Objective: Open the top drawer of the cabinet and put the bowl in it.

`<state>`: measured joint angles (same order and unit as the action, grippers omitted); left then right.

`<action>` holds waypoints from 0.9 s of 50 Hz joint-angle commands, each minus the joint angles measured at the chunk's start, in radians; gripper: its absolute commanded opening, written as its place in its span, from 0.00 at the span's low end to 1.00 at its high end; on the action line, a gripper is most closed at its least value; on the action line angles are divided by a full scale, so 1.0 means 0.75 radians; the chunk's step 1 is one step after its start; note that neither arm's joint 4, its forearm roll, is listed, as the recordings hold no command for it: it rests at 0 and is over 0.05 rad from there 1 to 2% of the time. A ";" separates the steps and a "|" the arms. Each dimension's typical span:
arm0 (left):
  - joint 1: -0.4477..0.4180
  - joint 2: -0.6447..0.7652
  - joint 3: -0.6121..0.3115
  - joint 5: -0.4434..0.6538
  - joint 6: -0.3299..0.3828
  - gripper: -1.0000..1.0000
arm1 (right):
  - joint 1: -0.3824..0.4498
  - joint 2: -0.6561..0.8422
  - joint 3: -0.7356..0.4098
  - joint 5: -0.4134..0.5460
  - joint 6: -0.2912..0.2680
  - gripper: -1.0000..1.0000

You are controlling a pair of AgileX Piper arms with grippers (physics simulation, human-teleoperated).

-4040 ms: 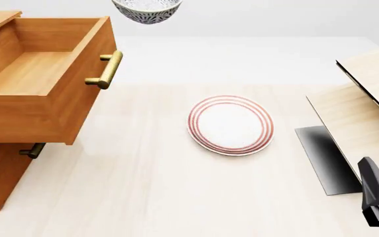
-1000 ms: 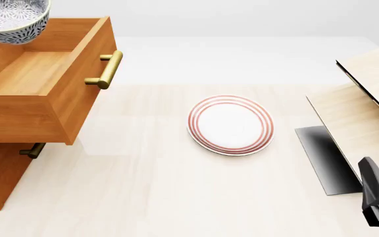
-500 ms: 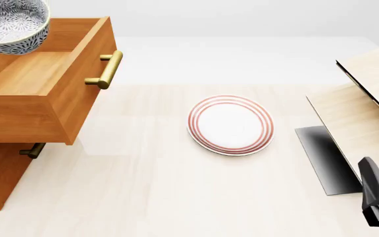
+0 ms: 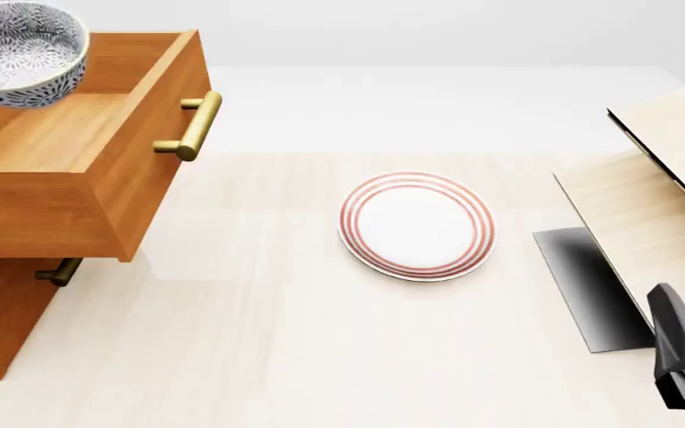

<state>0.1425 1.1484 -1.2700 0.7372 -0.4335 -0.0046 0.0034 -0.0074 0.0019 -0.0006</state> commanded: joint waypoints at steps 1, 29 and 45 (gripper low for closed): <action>0.037 0.054 -0.004 -0.036 0.020 0.00 | 0.000 0.000 0.002 -0.002 0.000 1.00; 0.024 0.162 0.005 -0.115 0.020 0.00 | 0.000 0.000 0.002 -0.002 0.001 1.00; 0.014 0.258 0.002 -0.174 0.024 0.00 | 0.000 0.000 0.002 -0.002 0.000 1.00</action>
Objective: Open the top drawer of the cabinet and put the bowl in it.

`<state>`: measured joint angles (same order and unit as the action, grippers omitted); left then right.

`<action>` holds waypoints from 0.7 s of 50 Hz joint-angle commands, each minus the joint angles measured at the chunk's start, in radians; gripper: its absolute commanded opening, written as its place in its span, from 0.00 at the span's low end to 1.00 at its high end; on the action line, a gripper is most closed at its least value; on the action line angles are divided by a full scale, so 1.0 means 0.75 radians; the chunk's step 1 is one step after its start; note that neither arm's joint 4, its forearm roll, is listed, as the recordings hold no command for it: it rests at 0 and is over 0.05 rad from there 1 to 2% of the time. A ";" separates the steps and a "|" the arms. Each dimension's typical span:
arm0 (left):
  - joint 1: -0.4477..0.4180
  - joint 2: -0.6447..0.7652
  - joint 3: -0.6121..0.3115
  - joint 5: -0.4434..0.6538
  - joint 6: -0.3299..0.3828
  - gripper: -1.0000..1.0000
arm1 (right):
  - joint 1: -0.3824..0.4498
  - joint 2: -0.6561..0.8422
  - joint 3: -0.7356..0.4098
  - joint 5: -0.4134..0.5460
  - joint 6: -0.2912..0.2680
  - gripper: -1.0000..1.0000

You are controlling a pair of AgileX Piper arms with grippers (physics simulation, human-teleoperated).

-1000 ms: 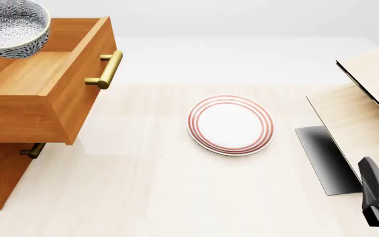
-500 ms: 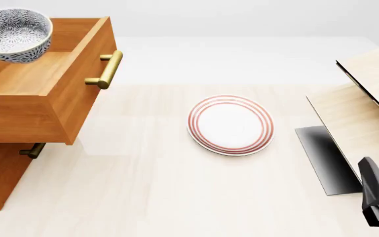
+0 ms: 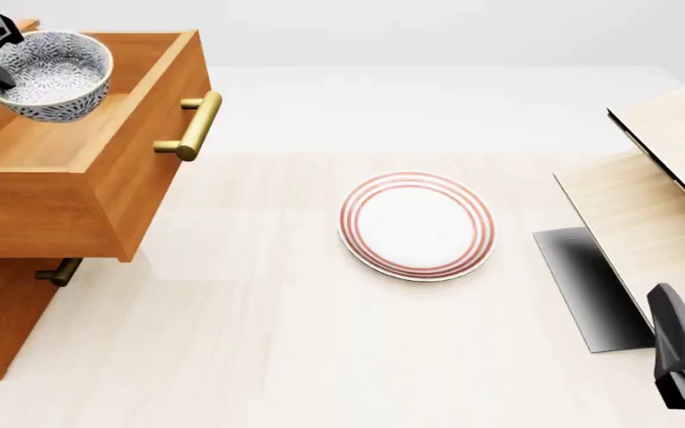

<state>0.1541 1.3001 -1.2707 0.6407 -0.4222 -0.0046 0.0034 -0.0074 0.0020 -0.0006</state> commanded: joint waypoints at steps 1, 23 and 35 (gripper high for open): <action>-0.006 0.059 0.003 -0.049 0.009 0.00 | 0.000 0.000 0.002 -0.002 0.000 1.00; -0.005 0.131 0.018 -0.105 0.007 0.00 | 0.000 0.000 0.002 -0.001 0.000 1.00; 0.002 0.140 0.007 -0.102 0.007 0.00 | 0.000 0.000 0.002 -0.001 0.000 1.00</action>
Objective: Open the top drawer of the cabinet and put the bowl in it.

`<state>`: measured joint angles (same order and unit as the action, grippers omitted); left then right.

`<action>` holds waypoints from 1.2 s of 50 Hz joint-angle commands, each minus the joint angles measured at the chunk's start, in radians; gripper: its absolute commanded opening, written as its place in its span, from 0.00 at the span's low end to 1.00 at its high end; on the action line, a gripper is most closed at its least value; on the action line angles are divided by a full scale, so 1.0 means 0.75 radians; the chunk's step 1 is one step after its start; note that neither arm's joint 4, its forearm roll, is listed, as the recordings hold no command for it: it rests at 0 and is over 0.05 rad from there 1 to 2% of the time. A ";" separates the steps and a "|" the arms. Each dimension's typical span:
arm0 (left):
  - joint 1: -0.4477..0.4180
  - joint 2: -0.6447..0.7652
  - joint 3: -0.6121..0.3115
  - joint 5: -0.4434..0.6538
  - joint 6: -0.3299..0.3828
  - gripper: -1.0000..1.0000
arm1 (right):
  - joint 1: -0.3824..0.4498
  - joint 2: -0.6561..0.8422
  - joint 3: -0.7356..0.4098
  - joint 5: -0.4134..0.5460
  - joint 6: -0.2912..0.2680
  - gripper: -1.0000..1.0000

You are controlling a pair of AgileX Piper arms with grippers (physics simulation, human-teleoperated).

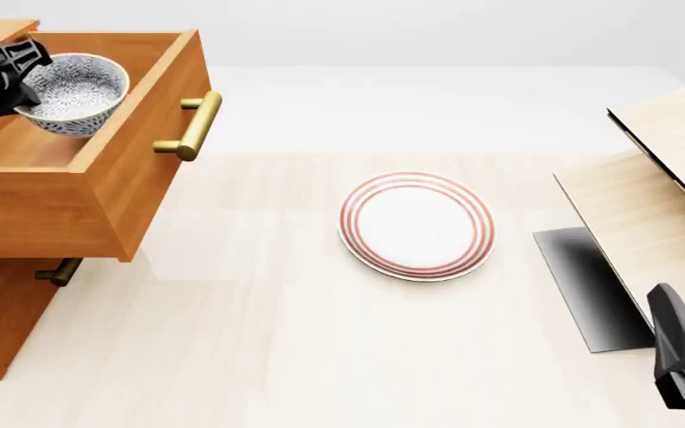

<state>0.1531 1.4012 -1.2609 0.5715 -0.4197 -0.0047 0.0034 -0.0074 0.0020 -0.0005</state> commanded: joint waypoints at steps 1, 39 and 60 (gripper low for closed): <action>0.005 0.005 -0.004 -0.010 -0.002 0.00 | 0.000 0.000 0.002 -0.001 0.000 1.00; -0.016 -0.140 -0.062 0.166 0.035 1.00 | 0.000 0.000 0.002 -0.001 0.000 1.00; -0.018 -0.281 -0.070 0.284 0.063 1.00 | 0.000 0.000 0.002 -0.002 0.000 1.00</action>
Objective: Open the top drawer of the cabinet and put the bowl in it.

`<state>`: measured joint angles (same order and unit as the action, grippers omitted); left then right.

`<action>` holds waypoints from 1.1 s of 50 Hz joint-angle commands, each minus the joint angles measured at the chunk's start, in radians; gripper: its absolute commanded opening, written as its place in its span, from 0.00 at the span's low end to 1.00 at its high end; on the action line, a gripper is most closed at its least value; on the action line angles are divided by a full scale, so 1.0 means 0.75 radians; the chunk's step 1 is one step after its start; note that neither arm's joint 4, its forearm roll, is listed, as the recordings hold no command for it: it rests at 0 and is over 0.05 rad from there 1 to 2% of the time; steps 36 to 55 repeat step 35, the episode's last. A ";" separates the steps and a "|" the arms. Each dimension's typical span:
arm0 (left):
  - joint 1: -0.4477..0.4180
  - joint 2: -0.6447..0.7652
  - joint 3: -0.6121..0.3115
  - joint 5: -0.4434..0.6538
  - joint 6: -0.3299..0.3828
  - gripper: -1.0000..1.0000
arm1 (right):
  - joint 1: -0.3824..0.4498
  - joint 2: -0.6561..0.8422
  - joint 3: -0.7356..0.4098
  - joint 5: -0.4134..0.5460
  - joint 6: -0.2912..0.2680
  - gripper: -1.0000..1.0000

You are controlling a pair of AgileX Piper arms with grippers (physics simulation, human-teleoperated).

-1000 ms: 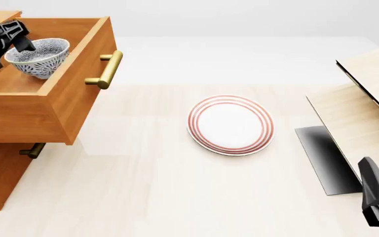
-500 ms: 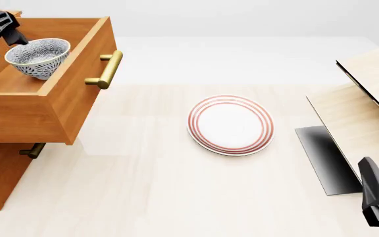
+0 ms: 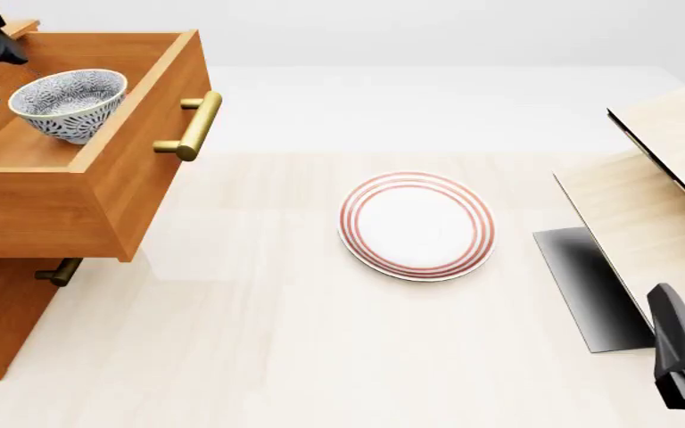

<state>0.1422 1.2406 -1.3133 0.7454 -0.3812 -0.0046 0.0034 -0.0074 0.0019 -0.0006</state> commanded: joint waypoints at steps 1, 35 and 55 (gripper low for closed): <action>-0.008 -0.072 -0.003 0.057 0.013 1.00 | 0.000 0.000 0.002 -0.002 0.000 1.00; -0.038 -0.294 -0.056 0.275 0.119 1.00 | 0.000 0.000 0.002 -0.002 0.000 1.00; -0.038 -0.294 -0.056 0.275 0.119 1.00 | 0.000 0.000 0.002 -0.002 0.000 1.00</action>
